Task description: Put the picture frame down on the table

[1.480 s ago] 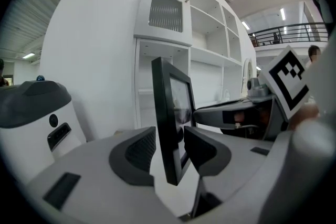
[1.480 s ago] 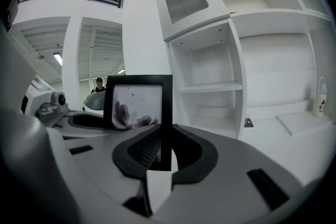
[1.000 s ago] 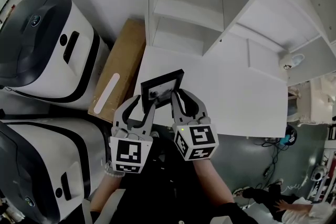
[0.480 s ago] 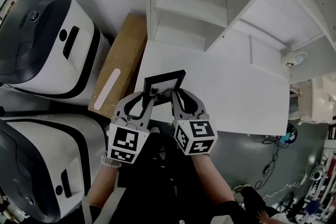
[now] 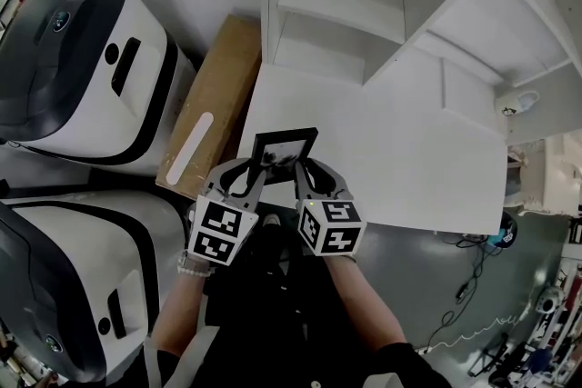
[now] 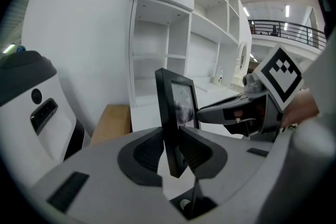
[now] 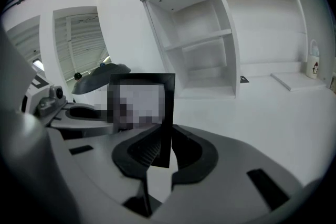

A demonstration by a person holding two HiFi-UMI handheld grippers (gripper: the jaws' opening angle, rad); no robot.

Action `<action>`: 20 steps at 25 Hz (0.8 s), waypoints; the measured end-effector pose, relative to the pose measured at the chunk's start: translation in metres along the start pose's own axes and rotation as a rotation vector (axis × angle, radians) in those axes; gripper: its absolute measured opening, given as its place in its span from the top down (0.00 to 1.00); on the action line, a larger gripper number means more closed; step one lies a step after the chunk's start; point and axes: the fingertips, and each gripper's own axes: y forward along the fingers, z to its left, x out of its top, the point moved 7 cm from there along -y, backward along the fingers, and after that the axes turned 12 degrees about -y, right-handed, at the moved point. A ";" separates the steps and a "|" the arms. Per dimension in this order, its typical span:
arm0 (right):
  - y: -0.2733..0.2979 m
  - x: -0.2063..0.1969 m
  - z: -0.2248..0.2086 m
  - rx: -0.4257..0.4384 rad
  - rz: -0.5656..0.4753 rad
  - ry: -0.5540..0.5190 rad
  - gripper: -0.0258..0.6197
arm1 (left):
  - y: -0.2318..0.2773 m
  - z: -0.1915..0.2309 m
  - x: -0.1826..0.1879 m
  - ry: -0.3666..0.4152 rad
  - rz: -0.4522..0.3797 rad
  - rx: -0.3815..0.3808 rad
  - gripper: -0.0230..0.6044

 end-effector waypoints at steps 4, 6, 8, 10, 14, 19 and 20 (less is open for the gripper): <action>0.011 -0.013 0.003 0.007 0.038 -0.008 0.86 | 0.009 0.010 -0.013 -0.016 0.055 -0.001 0.82; 0.016 -0.019 0.003 0.010 0.062 -0.013 0.86 | 0.015 0.013 -0.018 -0.011 0.085 0.002 0.82; 0.020 -0.027 0.002 0.011 0.087 -0.015 0.86 | 0.020 0.014 -0.023 -0.006 0.120 0.005 0.82; 0.025 -0.036 0.001 0.010 0.109 -0.012 0.87 | 0.025 0.016 -0.031 -0.008 0.160 0.007 0.83; 0.031 -0.043 0.001 0.014 0.126 -0.016 0.86 | 0.032 0.021 -0.037 -0.055 0.182 -0.014 0.83; 0.041 -0.040 0.001 0.036 0.142 -0.055 0.87 | 0.042 0.037 -0.042 -0.154 0.221 -0.024 0.82; 0.043 -0.040 0.001 0.042 0.148 -0.062 0.88 | 0.043 0.040 -0.043 -0.161 0.227 -0.024 0.82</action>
